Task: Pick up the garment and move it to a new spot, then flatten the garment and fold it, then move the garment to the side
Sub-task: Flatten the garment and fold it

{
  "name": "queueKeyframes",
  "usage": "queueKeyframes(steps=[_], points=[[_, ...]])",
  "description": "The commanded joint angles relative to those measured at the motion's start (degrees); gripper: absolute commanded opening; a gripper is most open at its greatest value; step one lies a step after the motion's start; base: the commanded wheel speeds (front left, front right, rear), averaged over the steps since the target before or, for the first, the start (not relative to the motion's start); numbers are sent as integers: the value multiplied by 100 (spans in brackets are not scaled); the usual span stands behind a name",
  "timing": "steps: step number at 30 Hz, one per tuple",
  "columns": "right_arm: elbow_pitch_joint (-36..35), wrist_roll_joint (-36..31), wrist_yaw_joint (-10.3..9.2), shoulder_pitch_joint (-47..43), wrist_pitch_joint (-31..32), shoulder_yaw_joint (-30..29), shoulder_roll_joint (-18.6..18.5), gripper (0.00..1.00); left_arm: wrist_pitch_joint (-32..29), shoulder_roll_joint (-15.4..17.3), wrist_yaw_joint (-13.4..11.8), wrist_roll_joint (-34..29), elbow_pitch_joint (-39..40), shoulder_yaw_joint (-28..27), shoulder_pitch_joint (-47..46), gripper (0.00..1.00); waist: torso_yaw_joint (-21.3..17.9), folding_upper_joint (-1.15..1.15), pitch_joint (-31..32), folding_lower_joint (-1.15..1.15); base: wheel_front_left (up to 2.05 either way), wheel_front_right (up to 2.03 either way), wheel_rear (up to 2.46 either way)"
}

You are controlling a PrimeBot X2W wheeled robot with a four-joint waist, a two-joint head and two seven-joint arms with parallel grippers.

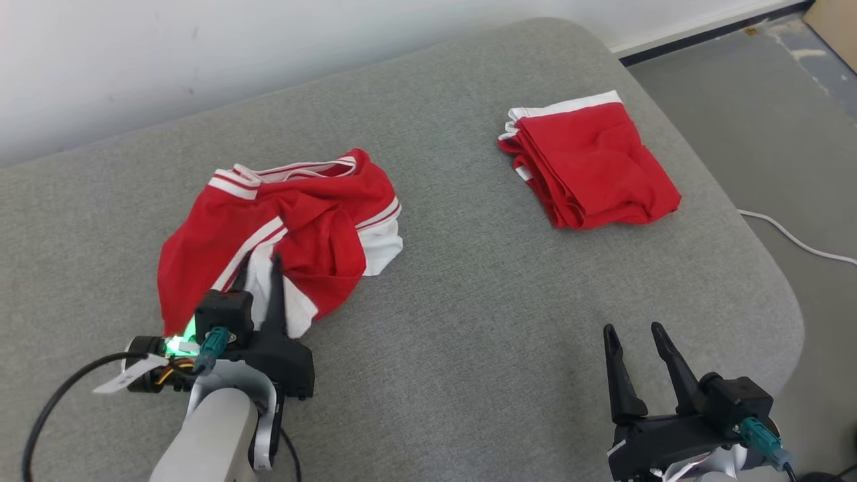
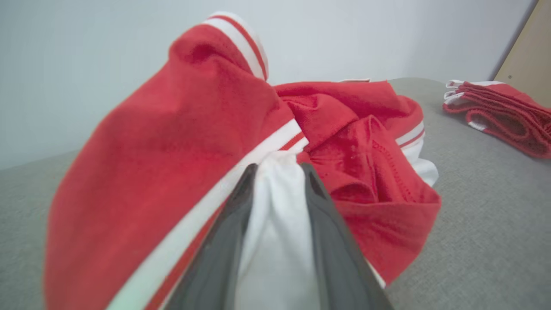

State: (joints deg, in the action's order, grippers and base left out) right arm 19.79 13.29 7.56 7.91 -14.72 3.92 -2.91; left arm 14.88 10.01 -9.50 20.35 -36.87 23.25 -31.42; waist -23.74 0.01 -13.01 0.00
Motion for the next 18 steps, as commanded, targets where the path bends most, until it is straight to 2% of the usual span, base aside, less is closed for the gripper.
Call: queueKeyframes(steps=[1,9,18], points=[[14,18,-15,26,-31,-14,4,100,40,-31,32,42,74,-35,77,0,62,-1,-3,0,0,0,0],[49,16,-15,74,-40,70,2,100,33,-227,400,113,1023,-232,83,0,293,-1,91,0,0,0,0],[96,-24,-15,33,-44,47,4,100,16,-414,928,48,2646,-194,-670,0,466,-1,315,0,0,0,0]])
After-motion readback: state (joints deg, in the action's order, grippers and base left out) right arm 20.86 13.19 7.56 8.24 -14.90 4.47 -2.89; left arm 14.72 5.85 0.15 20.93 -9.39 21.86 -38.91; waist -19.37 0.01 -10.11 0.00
